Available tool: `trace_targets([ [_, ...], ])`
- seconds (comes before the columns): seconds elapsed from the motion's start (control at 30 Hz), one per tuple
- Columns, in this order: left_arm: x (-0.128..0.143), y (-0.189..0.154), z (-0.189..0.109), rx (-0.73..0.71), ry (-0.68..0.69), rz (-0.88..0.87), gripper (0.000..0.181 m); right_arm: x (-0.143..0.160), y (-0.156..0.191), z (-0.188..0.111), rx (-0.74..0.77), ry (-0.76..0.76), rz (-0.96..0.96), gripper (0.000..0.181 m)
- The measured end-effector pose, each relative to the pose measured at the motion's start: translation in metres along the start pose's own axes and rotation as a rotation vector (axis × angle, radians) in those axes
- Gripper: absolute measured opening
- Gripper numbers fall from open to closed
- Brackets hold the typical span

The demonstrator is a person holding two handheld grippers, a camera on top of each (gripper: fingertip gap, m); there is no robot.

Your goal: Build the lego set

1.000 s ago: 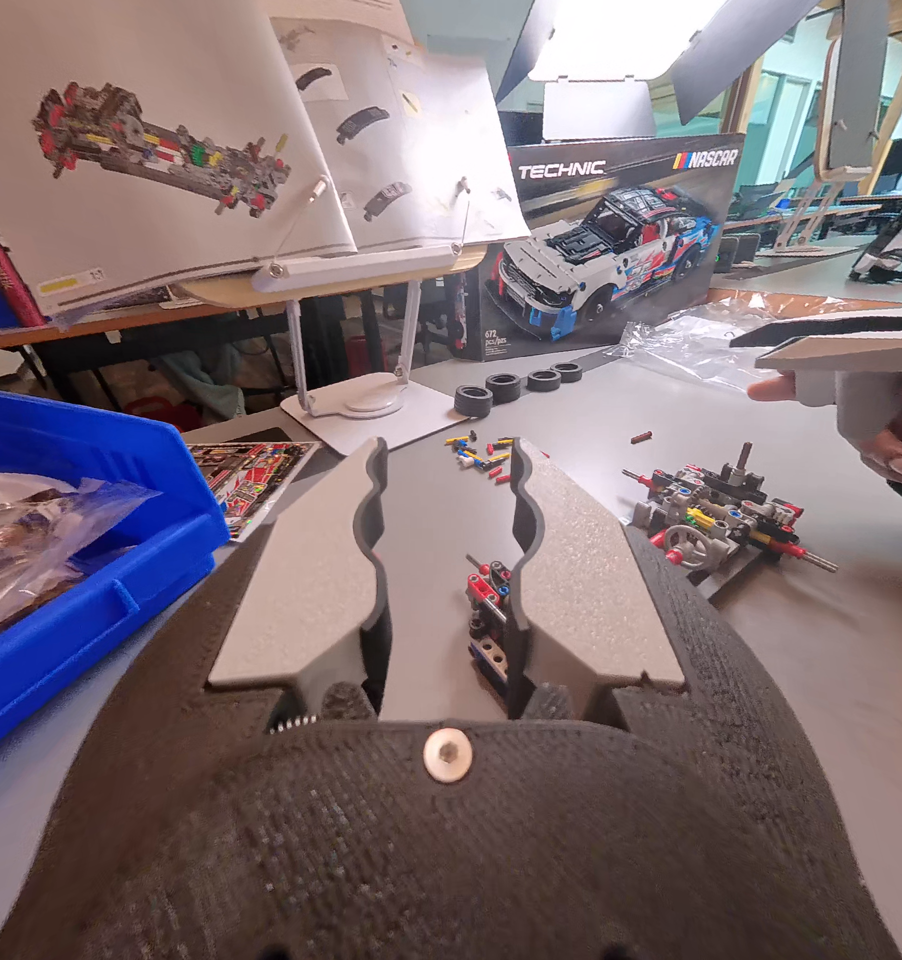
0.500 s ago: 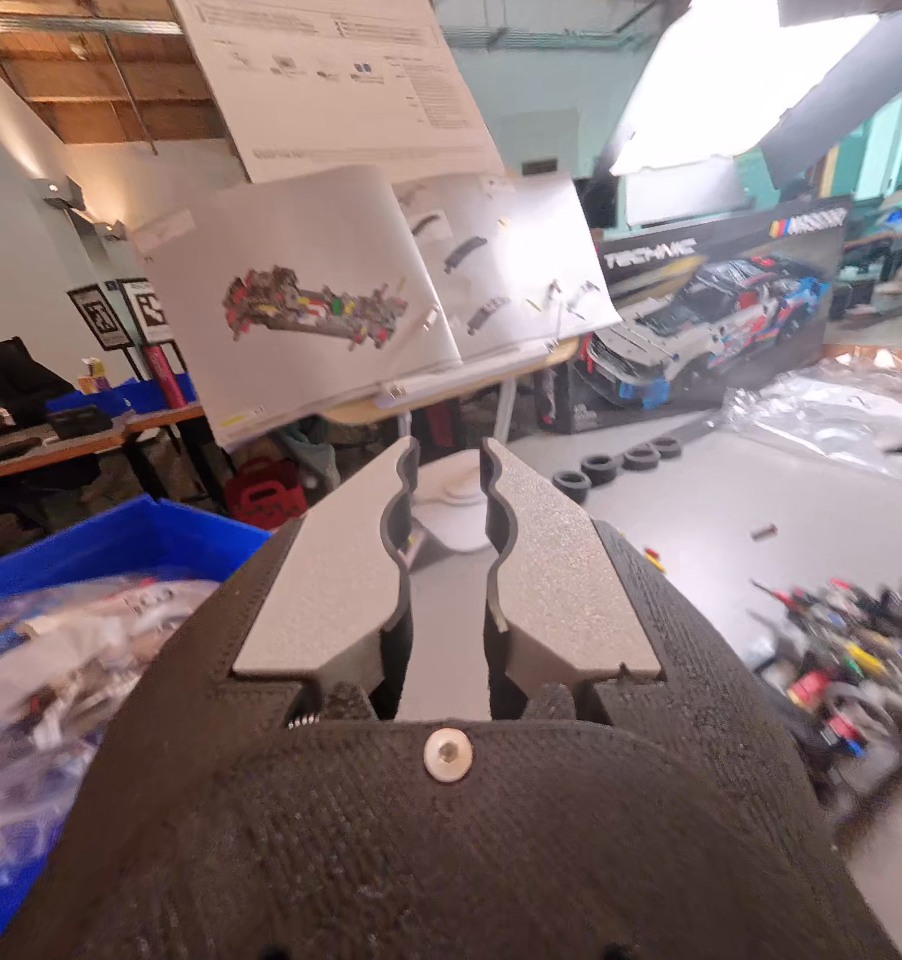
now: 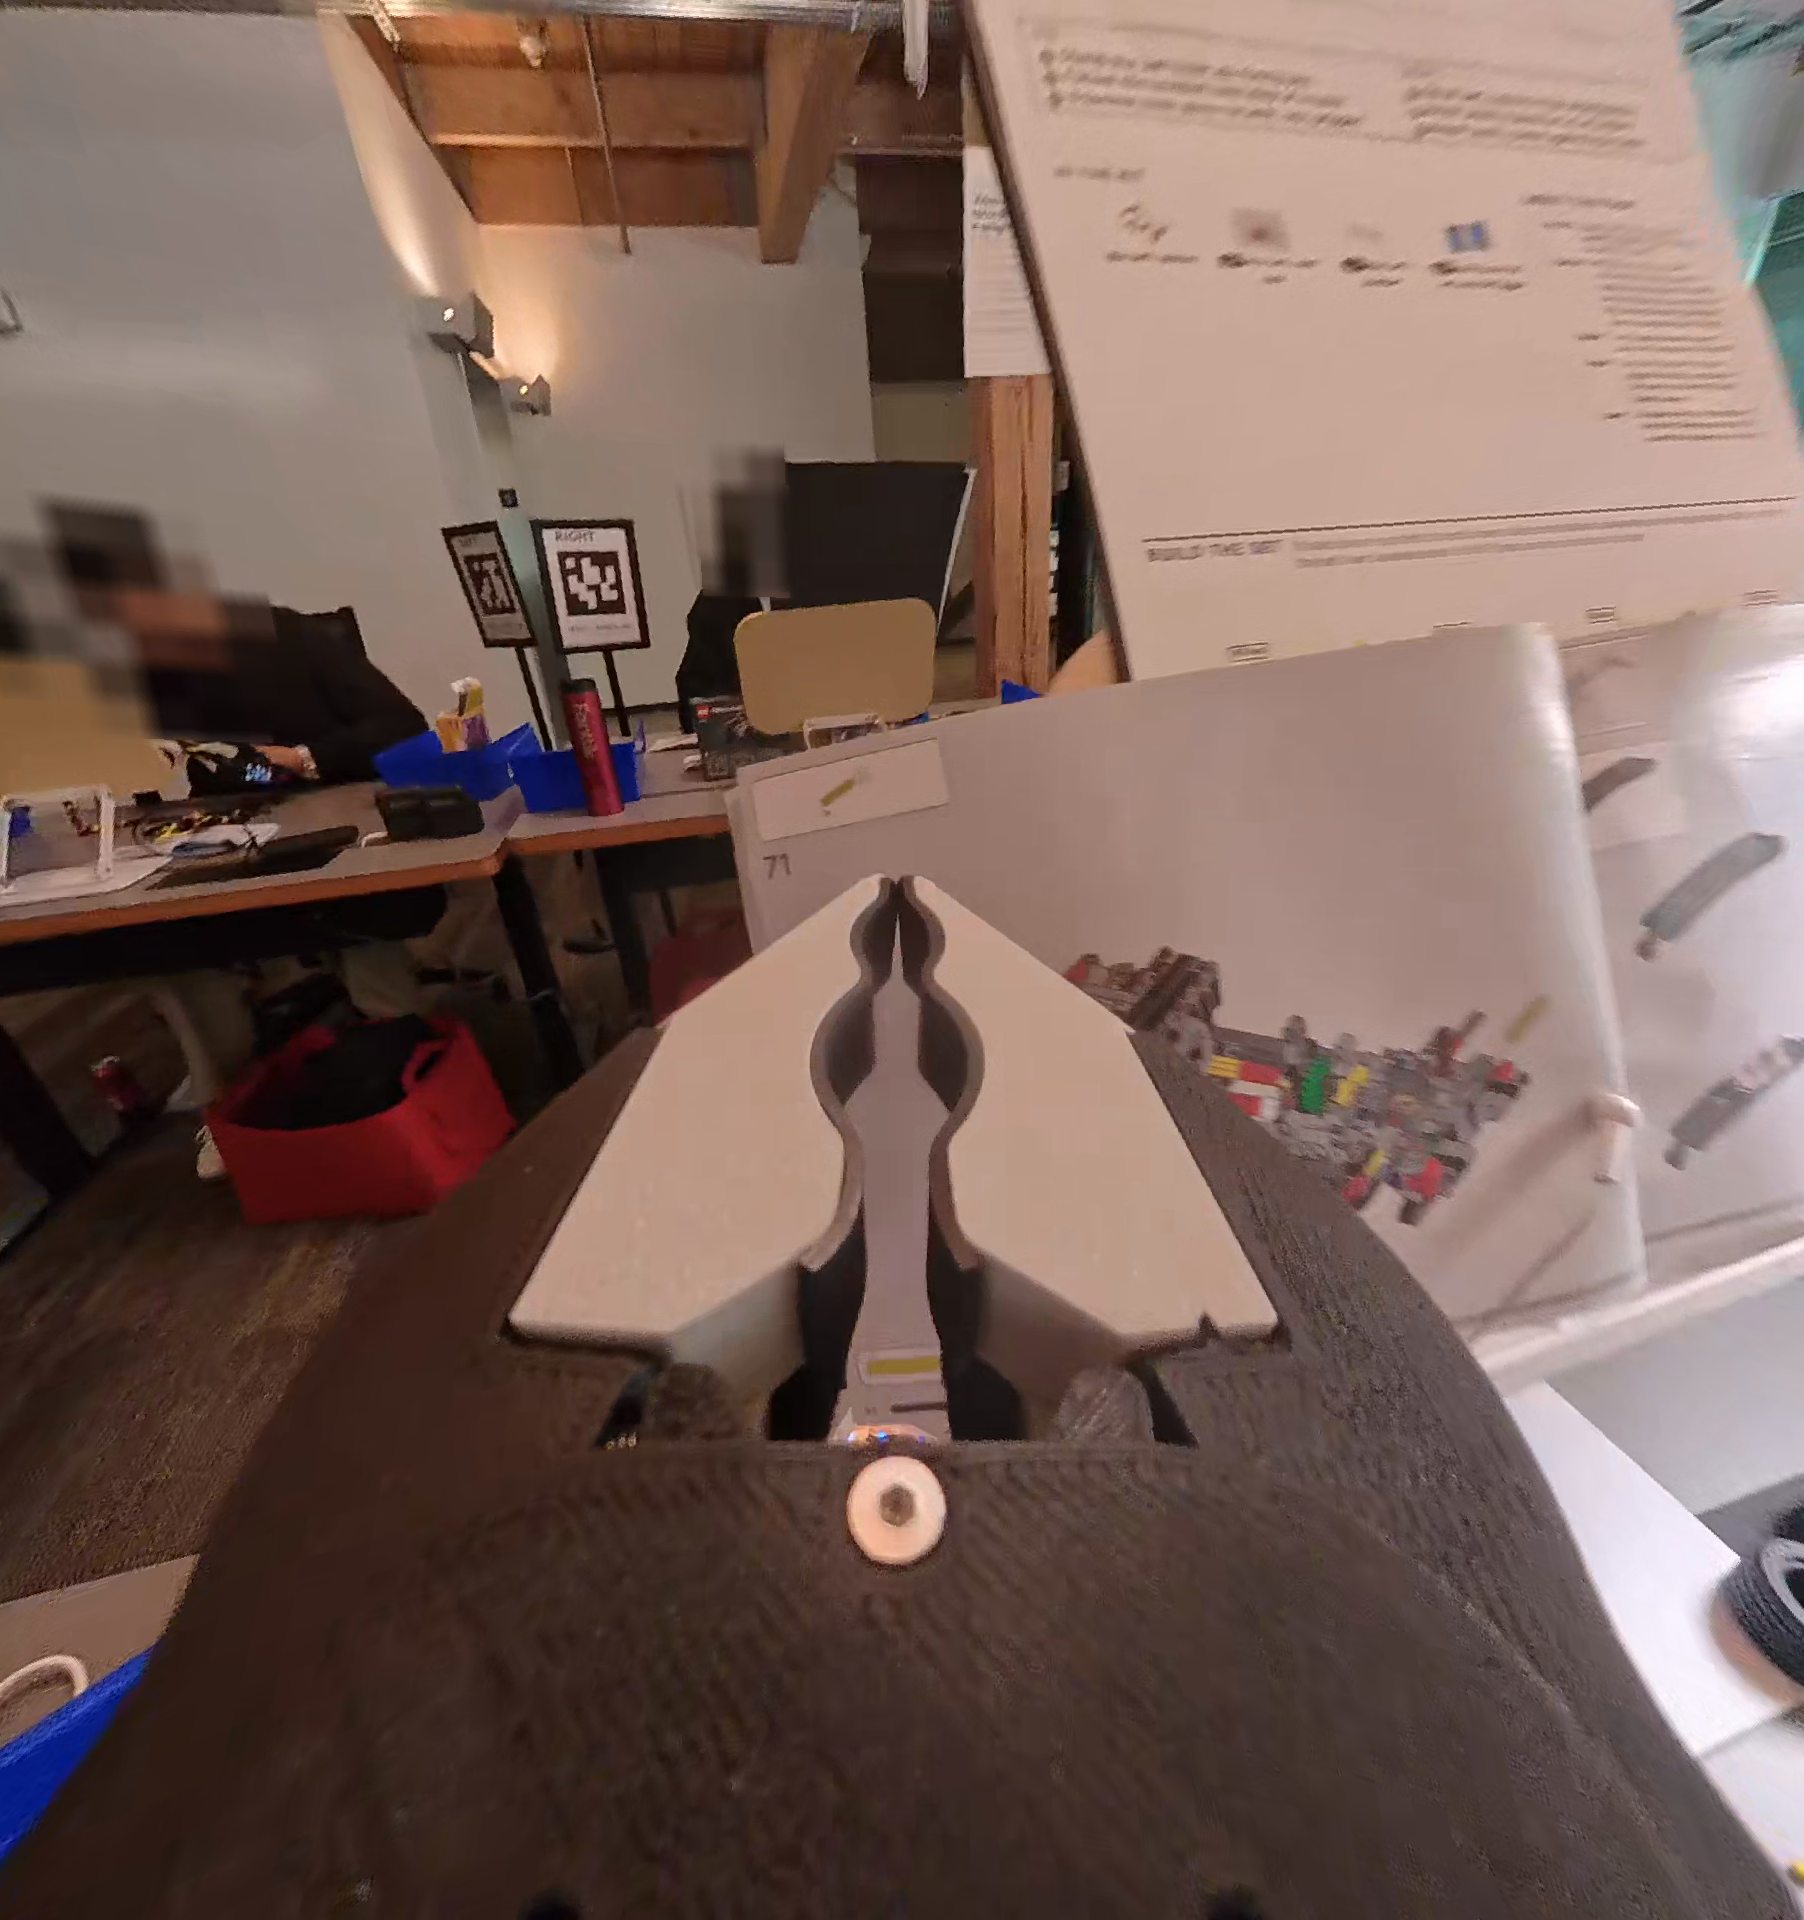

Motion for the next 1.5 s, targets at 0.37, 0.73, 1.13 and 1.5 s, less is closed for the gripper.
trace_targets([
  [0.37, 0.006, 0.020, 0.041, -0.013, 0.013, -0.039, 0.000, 0.011, -0.008, 0.009, -0.019, 0.045, 0.043, 0.024],
  [0.73, 0.034, -0.071, 0.027, 0.208, 0.015, 0.064, 0.000, 0.013, -0.003, 0.013, -0.055, 0.062, 0.046, 0.024],
  [1.13, 0.072, -0.147, 0.026, 0.283, 0.098, 0.041, 0.000, 0.011, 0.001, 0.010, -0.074, 0.061, 0.024, 0.023],
  [1.5, 0.077, -0.145, 0.028, 0.262, 0.113, 0.021, 0.000, 0.013, 0.002, 0.012, -0.094, 0.075, 0.028, 0.023],
])
Point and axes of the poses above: each gripper's, where its closed fingertips meet, z out along the fingers, x out of its underside, y = z × x across the jaws, the point moved 5 cm from there along -z, back along the fingers, and after that the axes turned 9 degrees about y, right-handed, at the moved point
